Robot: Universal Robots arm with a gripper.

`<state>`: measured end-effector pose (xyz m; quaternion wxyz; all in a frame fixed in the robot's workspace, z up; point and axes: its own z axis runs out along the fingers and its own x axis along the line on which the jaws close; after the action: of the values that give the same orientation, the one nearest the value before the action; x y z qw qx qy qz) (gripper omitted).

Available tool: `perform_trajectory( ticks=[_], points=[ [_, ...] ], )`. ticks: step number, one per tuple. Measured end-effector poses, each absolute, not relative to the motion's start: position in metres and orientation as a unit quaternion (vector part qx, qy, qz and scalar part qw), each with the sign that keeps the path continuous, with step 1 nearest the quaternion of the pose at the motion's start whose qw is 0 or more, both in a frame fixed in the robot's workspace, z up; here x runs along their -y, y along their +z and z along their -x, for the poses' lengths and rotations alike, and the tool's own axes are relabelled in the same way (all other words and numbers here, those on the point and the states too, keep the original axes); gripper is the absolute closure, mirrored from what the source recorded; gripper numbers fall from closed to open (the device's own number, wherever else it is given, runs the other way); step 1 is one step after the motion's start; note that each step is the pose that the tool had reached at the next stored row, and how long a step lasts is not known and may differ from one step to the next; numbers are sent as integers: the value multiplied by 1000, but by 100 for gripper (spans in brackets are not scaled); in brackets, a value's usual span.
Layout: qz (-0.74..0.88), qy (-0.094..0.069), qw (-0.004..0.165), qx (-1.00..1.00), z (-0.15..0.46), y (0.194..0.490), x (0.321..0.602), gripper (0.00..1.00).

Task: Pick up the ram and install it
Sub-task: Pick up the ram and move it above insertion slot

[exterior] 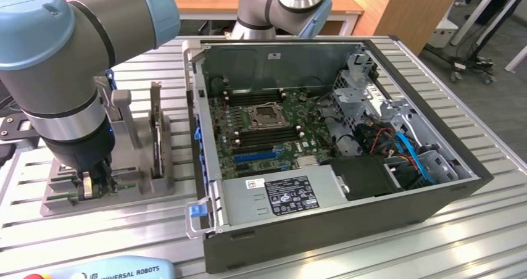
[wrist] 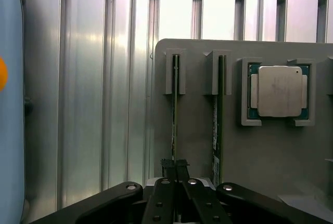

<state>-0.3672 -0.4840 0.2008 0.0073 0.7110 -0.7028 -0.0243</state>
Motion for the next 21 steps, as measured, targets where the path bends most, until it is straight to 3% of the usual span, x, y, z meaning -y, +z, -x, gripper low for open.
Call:
perform_trajectory(
  ticks=[21],
  points=[
    [-711, -24, 7, 703, 367, 232, 484, 89]
  ],
)
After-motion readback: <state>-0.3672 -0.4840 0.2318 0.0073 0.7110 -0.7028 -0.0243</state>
